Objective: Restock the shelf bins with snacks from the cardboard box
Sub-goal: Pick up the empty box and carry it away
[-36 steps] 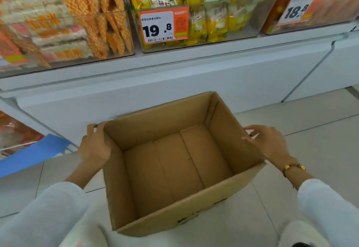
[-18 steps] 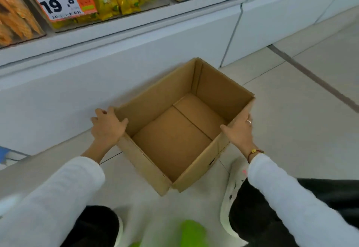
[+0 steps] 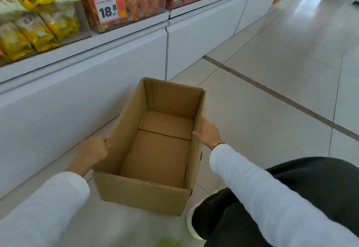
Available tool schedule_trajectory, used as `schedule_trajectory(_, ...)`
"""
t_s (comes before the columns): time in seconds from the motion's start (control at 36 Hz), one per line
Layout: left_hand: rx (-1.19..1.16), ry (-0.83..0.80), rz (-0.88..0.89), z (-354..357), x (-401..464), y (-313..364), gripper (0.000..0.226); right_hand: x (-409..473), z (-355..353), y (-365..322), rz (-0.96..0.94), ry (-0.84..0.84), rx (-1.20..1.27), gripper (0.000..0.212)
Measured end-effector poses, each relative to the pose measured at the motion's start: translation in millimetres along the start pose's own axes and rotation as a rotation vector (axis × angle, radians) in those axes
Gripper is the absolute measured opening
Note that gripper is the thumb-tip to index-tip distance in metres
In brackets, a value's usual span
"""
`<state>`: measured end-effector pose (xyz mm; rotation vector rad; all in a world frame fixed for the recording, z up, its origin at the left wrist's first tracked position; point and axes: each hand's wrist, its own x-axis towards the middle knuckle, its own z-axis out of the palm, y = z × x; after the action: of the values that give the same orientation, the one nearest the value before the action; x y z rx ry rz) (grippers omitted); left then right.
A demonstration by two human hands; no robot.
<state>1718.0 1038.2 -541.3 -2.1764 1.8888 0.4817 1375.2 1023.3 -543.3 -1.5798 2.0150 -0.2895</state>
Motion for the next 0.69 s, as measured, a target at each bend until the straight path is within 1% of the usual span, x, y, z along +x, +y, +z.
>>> schedule_trajectory(0.03, -0.022, 0.032, -0.007, 3.1, 0.8, 7.0, 0.033, 4.2, -0.5, -0.4, -0.009, -0.006, 0.021, 0.078)
schedule_trajectory(0.08, -0.036, 0.065, -0.03, 6.0, 1.0, 18.9, 0.031, 11.5, 3.0, -0.1, -0.01, -0.063, 0.119, 0.095)
schedule_trajectory(0.14, -0.025, 0.032, -0.036, 5.3, 1.4, 25.4, 0.03, 15.5, 9.2, 3.0, -0.013, -0.102, 0.153, 0.109)
schedule_trajectory(0.19, -0.096, -0.096, -0.061, 2.0, 2.7, 28.4, 0.025, 17.0, 15.1, 9.5, -0.03, -0.084, 0.12, 0.113)
schedule_trajectory(0.25, -0.236, -0.29, -0.107, -3.7, 1.5, 31.1, 0.018, 18.5, 14.3, 16.1, -0.042, -0.061, 0.102, 0.11)
schedule_trajectory(0.28, -0.295, -0.382, -0.132, -6.6, -1.4, 32.1, 0.019, 19.8, 12.3, 19.4, -0.053, -0.066, 0.094, 0.108)
schedule_trajectory(0.31, -0.328, -0.445, -0.141, -7.5, -3.6, 31.8, 0.025, 21.9, 10.3, 23.1, -0.065, -0.078, 0.086, 0.106)
schedule_trajectory(0.33, -0.337, -0.467, -0.139, -6.2, -5.4, 31.5, 0.034, 23.3, 8.5, 25.6, -0.084, -0.089, 0.081, 0.104)
schedule_trajectory(0.36, -0.341, -0.446, -0.129, -2.9, -6.1, 30.9, 0.042, 24.7, 7.4, 27.6, -0.1, -0.094, 0.084, 0.102)
schedule_trajectory(0.42, -0.344, -0.283, -0.085, 6.4, -6.0, 28.2, 0.055, 25.0, 6.8, 29.4, -0.114, -0.092, 0.117, 0.093)
schedule_trajectory(0.47, -0.336, -0.101, -0.034, 16.2, -4.7, 25.9, 0.061, 22.8, 8.7, 30.5, -0.093, -0.075, 0.147, 0.083)
schedule_trajectory(0.5, -0.345, -0.041, -0.022, 19.7, -4.5, 25.9, 0.061, 22.1, 10.7, 31.2, -0.07, -0.063, 0.138, 0.077)
schedule_trajectory(0.56, -0.386, 0.027, -0.021, 25.0, -2.7, 28.6, 0.059, 20.8, 14.5, 31.2, -0.004, -0.023, 0.085, 0.068)
schedule_trajectory(0.61, -0.403, 0.053, -0.023, 29.0, 0.5, 32.5, 0.057, 21.2, 18.8, 31.5, 0.049, 0.019, 0.034, 0.06)
schedule_trajectory(0.69, -0.401, 0.104, -0.009, 32.2, 7.4, 36.7, 0.057, 24.8, 25.8, 31.3, 0.08, 0.047, -0.015, 0.055)
